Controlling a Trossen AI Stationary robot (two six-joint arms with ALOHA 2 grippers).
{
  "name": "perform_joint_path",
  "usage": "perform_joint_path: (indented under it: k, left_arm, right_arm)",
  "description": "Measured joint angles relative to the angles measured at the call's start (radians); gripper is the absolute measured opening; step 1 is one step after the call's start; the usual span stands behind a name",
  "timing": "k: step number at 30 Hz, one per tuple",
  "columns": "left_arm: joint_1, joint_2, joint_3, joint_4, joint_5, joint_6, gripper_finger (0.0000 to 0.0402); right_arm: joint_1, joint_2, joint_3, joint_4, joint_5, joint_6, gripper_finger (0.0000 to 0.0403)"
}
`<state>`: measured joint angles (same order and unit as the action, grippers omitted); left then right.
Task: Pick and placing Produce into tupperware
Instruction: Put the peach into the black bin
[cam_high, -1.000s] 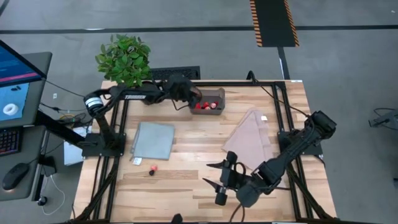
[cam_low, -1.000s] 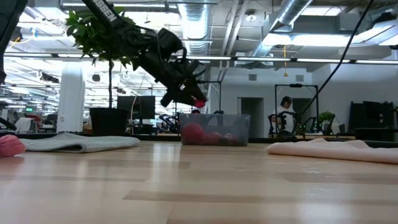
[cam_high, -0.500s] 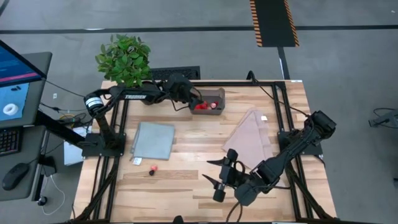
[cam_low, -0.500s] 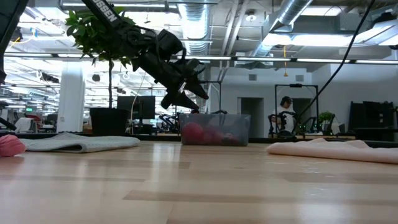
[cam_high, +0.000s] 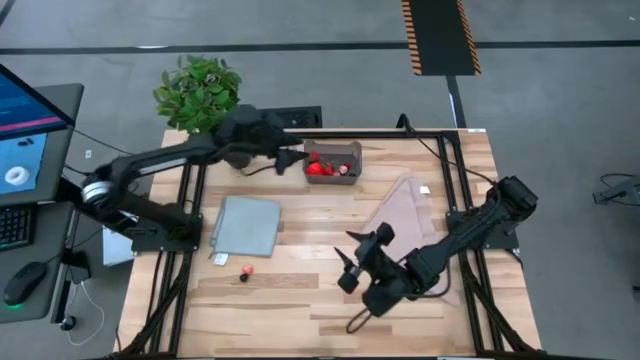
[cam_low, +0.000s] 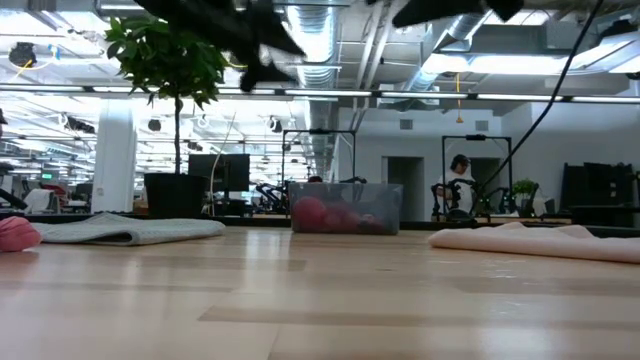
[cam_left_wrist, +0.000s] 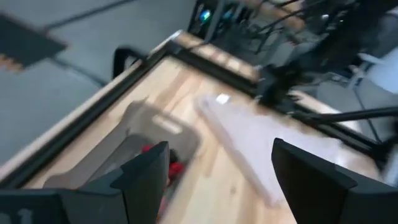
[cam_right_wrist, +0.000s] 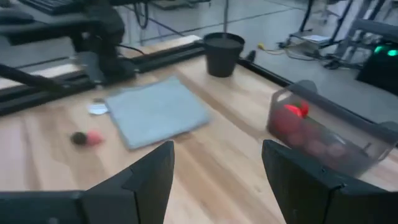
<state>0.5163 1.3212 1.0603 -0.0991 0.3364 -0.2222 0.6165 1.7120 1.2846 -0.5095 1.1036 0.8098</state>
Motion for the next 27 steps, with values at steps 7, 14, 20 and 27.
perform_joint_path:
  k: [7, 14, 20, 27]
  left_arm:
    - [-0.062, -0.340, 0.000, -0.095, -0.010, 0.001, 0.0270]
    - [-0.160, -0.606, -0.007, -0.278, -0.066, 0.003, 0.0270]
    - [-0.229, -0.778, -0.101, -0.326, -0.114, -0.004, 0.0270]
    - [-0.273, -0.973, -0.269, -0.346, 0.016, -0.006, 0.0270]
  right_arm:
    - [-0.093, 0.048, -0.003, 0.041, -0.065, -0.013, 0.0268]
    - [-0.206, 0.123, 0.005, 0.289, -0.258, -0.097, 0.0268]
    - [-0.311, 0.225, 0.002, 0.646, -0.651, -0.358, 0.0268]
    - [-0.376, 0.353, 0.075, 0.701, -0.826, -0.391, 0.0268]
